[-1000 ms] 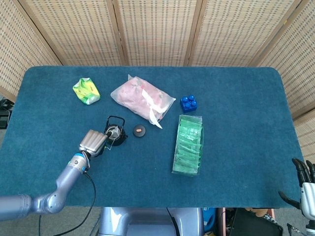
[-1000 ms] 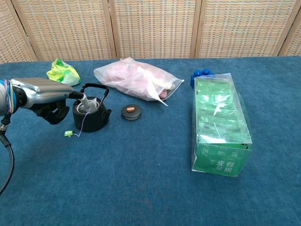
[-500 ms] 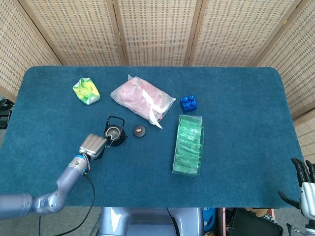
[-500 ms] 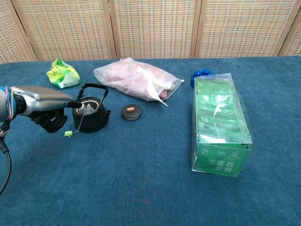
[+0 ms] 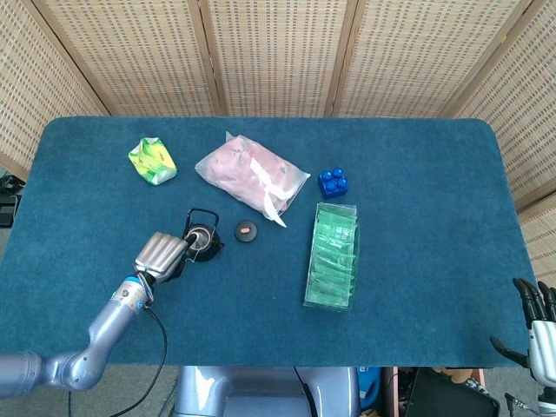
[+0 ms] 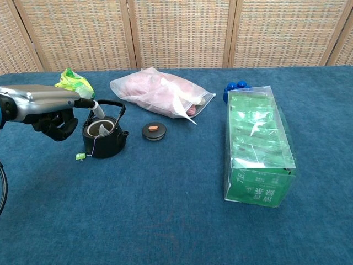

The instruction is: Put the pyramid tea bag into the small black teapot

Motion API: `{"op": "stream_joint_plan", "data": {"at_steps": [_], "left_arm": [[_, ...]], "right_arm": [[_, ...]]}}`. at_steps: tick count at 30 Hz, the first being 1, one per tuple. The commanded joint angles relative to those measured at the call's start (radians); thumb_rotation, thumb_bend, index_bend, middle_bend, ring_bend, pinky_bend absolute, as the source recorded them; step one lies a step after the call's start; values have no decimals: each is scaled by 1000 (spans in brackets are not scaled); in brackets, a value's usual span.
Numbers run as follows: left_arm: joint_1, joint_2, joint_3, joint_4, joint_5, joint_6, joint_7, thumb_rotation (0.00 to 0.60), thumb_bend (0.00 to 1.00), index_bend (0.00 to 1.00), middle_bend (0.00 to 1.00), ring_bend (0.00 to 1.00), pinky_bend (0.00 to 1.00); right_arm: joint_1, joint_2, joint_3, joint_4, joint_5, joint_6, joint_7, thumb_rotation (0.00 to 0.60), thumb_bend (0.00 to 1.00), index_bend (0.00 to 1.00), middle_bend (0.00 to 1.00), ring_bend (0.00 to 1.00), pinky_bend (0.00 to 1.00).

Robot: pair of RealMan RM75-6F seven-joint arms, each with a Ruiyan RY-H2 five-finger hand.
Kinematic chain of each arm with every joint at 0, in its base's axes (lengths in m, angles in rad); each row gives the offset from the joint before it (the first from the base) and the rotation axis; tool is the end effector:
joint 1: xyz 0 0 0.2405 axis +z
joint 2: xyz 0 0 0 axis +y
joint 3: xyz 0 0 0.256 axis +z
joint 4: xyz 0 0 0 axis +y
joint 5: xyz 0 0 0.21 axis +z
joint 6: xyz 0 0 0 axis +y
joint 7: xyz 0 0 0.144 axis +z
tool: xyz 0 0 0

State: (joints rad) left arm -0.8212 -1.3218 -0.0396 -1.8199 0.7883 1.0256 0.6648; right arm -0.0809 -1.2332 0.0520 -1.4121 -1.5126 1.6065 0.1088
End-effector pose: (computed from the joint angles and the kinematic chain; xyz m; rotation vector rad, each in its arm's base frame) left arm -0.1551 0.3119 0.0225 -1.9453 -0.9073 -0.5989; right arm -0.3552 -0.1256 0.1564 1.2221 -0.9123 0.8786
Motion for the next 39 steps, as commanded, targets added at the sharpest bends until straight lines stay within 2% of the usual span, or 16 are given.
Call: {"op": "stream_joint_plan", "data": {"at_steps": [1,7,13,15,18,24,27,31,39], "left_arm": [[32,4,-7,-14,63,49,-47,600,800,166,768,750,702],[114,-17,-10,0,223,189,-148,600,796,166,617,580,612],[212,2,15,2,329,304,-232,600,683,166,371,302,300],[284,19,40,9,367,382,-290,600,660,166,277,211,203],[333,25,64,31,422,428,-334,600,640,166,205,141,109],[427,47,102,44,492,509,-395,600,620,166,180,104,67],[497,65,147,48,546,566,-420,600,619,166,179,104,59],[548,78,175,48,585,582,-450,600,617,166,165,96,41],[618,85,180,53,635,607,-462,600,618,166,138,62,0]], "right_arm": [[0,0,0,0,0,0,1,600,122,115,204,34,100],[-1,0,1,3,1,3,3,600,122,115,204,34,100],[1,1,3,6,-3,6,6,600,123,115,204,34,101],[2,-1,0,6,-10,6,8,600,123,115,204,34,100],[3,0,-1,5,-14,8,6,600,122,115,204,34,100],[11,3,-7,-4,-38,10,-2,600,123,115,204,34,100],[22,8,-16,-26,-78,19,-26,600,123,115,204,34,100],[33,12,-23,-48,-99,12,-46,600,123,115,204,34,100],[42,16,-25,-66,-108,11,-66,600,123,115,204,34,100]]}}
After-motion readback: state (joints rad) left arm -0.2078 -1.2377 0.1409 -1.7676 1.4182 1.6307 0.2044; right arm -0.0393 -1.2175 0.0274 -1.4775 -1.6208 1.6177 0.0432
